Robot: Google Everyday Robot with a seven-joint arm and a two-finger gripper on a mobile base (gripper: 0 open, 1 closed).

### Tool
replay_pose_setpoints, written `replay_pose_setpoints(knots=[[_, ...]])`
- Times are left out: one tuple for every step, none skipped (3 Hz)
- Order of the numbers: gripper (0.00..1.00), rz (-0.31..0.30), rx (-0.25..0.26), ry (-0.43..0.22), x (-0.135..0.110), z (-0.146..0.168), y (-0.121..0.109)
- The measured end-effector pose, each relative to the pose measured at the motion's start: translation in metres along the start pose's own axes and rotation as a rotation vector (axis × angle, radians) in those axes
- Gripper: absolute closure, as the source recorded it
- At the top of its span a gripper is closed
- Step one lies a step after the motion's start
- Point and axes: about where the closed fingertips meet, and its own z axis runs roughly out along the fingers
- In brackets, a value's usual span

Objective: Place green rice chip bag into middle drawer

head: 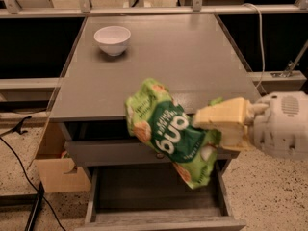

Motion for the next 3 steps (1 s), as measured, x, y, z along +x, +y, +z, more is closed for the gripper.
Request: replay_pose_setpoints(knots=[[1.00, 0.013, -0.045, -0.009, -0.002, -0.008, 0.037], [1.00, 0.020, -0.078, -0.017, -0.002, -0.020, 0.088], [1.00, 0.019, -0.082, -0.042, -0.001, -0.023, 0.127]])
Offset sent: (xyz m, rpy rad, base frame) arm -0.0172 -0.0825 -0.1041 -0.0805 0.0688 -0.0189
